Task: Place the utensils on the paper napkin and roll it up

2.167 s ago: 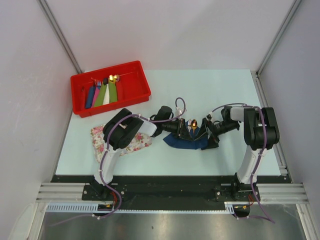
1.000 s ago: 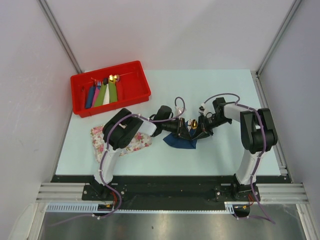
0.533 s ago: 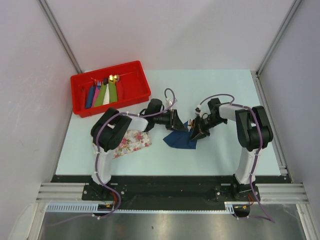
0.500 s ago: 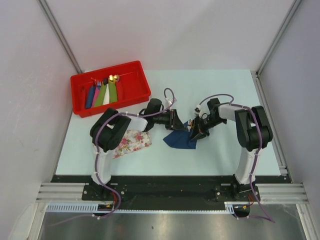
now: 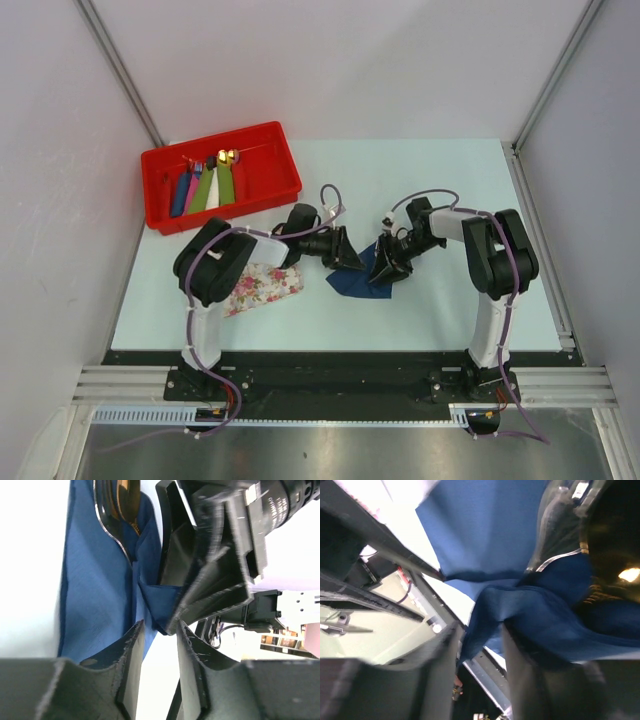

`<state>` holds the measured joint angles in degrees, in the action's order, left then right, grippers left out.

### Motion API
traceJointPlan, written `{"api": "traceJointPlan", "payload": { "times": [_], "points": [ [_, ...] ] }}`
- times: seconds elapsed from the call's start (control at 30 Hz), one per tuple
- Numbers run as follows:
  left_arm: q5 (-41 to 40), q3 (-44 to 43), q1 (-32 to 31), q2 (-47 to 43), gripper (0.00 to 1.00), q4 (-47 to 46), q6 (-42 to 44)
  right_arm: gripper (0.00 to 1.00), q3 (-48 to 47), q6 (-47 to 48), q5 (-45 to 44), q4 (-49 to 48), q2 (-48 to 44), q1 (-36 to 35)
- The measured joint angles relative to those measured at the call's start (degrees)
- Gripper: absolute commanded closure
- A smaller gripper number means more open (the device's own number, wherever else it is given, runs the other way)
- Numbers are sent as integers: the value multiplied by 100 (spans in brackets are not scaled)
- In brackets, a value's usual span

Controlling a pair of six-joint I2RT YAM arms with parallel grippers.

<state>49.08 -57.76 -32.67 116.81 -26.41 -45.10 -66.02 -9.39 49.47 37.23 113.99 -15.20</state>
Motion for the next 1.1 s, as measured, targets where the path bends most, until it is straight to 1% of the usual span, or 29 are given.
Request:
{"api": "traceJointPlan", "payload": {
  "times": [0.03, 0.17, 0.2, 0.27, 0.33, 0.4, 0.5, 0.67, 0.77, 0.8, 0.83, 0.87, 0.97, 1.07, 1.1],
  "points": [
    [-4, 33, 22, -22, 58, -2, -13, 46, -20, -17, 87, -2, 0, -2],
    [-9, 142, 127, -87, 52, -109, -144, 45, -39, -116, 210, -22, 0, -9],
    [-11, 179, 151, -109, 47, -166, -166, 39, -39, -136, 225, -28, 0, -11],
    [-28, 232, 175, -157, 43, -223, -210, 31, -39, -197, 269, -35, 0, -11],
    [-44, 256, 192, -208, 41, -260, -256, 29, -44, -264, 380, -66, 0, -11],
    [-50, 258, 195, -240, 40, -302, -295, 30, -46, -297, 448, -85, 0, -9],
    [-70, 256, 195, -247, 42, -323, -345, 34, -44, -310, 483, -101, 0, -9],
    [-94, 256, 195, -247, 43, -341, -452, 35, -44, -367, 479, -214, 0, -35],
    [-98, 256, 199, -247, 46, -411, -535, 41, -44, -385, 481, -275, 0, -50],
    [-98, 256, 201, -247, 48, -435, -551, 45, -44, -389, 481, -306, 0, -50],
    [-98, 256, 205, -247, 48, -459, -566, 47, -44, -389, 476, -337, 0, -50],
    [-103, 256, 208, -247, 49, -474, -590, 47, -44, -374, 474, -358, 0, -50],
    [-136, 249, 210, -247, 49, -459, -592, 44, -44, -315, 428, -365, 0, -55],
    [-203, 74, 184, -225, 50, -184, -518, 45, -44, -188, 398, -348, 0, -63],
    [-229, -26, 168, -212, 51, -92, -474, 48, -44, -155, 396, -343, 0, -68]
  ]
}}
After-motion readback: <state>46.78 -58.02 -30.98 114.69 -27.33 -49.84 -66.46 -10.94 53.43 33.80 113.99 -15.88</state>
